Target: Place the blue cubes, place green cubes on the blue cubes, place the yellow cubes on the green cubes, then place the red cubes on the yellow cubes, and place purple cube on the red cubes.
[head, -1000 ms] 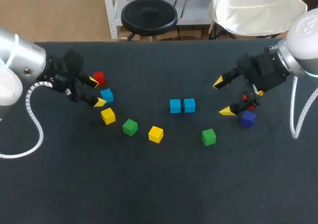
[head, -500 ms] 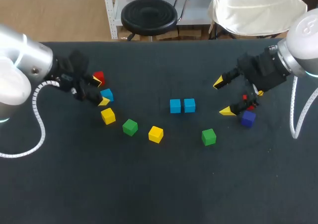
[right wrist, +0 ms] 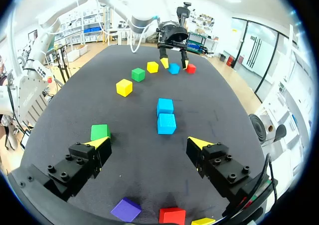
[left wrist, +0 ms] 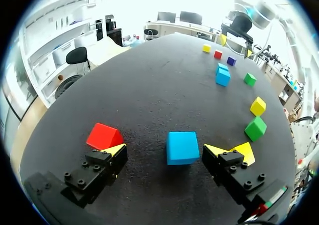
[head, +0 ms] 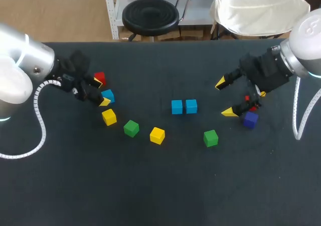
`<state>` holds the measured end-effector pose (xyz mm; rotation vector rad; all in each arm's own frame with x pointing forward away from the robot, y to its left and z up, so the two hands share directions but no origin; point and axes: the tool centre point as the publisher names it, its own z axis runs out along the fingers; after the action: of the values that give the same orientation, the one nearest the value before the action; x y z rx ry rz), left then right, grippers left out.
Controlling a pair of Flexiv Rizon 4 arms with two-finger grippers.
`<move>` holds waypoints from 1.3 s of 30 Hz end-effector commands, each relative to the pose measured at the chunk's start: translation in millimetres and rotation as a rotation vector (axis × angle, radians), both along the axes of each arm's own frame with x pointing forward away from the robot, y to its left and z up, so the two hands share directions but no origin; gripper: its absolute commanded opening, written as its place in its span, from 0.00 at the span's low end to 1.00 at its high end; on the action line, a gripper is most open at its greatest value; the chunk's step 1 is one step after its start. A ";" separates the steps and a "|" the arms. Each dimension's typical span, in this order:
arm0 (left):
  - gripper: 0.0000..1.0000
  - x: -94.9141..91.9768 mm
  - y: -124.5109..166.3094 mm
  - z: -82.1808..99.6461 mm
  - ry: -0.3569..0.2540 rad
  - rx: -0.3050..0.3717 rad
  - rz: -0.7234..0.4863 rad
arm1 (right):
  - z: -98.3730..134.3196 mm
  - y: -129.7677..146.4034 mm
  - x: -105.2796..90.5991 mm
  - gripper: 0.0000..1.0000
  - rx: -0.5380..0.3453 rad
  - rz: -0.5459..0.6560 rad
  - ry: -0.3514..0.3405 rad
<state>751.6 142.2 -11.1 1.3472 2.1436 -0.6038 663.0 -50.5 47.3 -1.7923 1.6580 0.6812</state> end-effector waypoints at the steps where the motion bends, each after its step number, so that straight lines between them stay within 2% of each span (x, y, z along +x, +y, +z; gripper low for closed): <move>1: 0.95 3.0 -0.4 -3.6 0.005 0.003 -0.005 | -0.4 -0.1 0.1 1.00 0.002 0.001 -0.001; 2: 0.87 3.4 -0.3 -5.0 0.007 0.003 -0.007 | -0.4 -0.1 0.1 1.00 0.002 0.001 -0.001; 4: 0.65 3.6 0.2 -7.5 0.016 0.003 -0.007 | -0.4 -0.1 0.1 1.00 0.002 0.001 -0.001; 5: 0.49 3.5 0.2 -8.4 0.018 0.005 -0.009 | -0.4 -0.1 0.1 1.00 0.002 0.001 -0.001; 9: 0.40 4.0 0.6 -10.7 0.032 0.012 -0.010 | -0.4 -0.1 0.1 1.00 0.002 0.001 -0.001; 12: 0.28 4.3 0.6 -10.8 0.030 0.011 -0.011 | -0.4 -0.1 0.1 1.00 0.002 0.001 -0.001; 13: 0.28 4.5 0.6 -10.9 0.031 0.010 -0.009 | -0.4 -0.1 0.1 1.00 0.002 0.001 -0.001; 14: 0.33 4.6 0.6 -10.9 0.031 0.009 -0.009 | -0.4 -0.1 0.1 1.00 0.002 0.001 -0.001; 15: 0.44 4.7 0.5 -10.8 0.031 0.009 -0.008 | -0.4 -0.1 0.1 1.00 0.002 0.001 -0.001; 16: 0.83 4.8 0.3 -10.6 0.031 0.008 -0.008 | -0.4 -0.1 0.1 1.00 0.002 0.001 -0.001; 17: 1.00 4.9 0.0 -10.3 0.031 0.008 -0.008 | -0.4 -0.1 0.1 1.00 0.002 0.001 -0.001; 28: 1.00 4.9 -6.3 -1.1 -0.023 0.001 -0.121 | -0.4 -0.1 0.1 1.00 0.002 0.001 -0.001; 37: 1.00 9.4 -11.9 0.7 -0.028 0.000 -0.175 | -0.4 -0.1 0.1 1.00 0.002 0.001 -0.001; 38: 0.96 9.0 -12.2 1.4 -0.030 -0.005 -0.182 | -0.4 -0.1 0.1 1.00 0.002 0.001 -0.001; 39: 0.81 7.8 -12.4 2.4 -0.033 -0.006 -0.186 | -0.4 -0.1 0.1 1.00 0.002 0.001 -0.001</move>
<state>755.7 129.3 -8.8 1.5455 2.0098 -0.6439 663.0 -50.5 47.3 -1.7923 1.6580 0.6813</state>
